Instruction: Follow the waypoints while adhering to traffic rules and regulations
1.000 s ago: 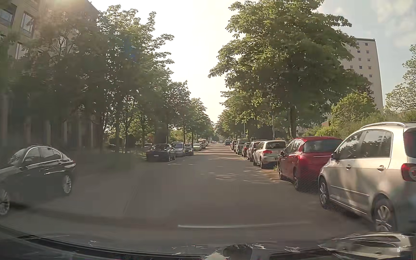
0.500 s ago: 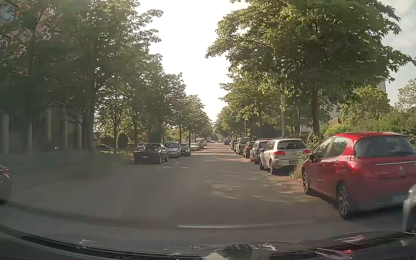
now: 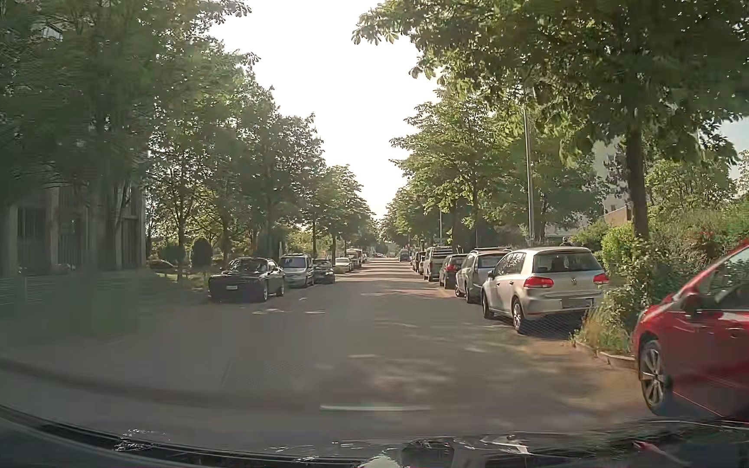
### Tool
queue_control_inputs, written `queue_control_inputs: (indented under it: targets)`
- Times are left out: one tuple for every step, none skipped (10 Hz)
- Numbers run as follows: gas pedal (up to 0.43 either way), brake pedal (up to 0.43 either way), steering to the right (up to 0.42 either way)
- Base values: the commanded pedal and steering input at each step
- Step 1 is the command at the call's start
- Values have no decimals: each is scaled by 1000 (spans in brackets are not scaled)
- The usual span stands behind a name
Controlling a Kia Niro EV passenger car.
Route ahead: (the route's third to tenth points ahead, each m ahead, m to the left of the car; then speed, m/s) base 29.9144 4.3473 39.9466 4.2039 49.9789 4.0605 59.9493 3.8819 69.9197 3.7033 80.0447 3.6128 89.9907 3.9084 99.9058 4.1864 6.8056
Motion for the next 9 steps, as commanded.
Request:
queue_control_inputs:
  targets:
    - [39,0,10]
    - [39,0,10]
    - [39,0,10]
    - [39,0,10]
    - [39,0,10]
    - [39,0,10]
    - [39,0,10]
    - [39,0,9]
    - [39,0,9]
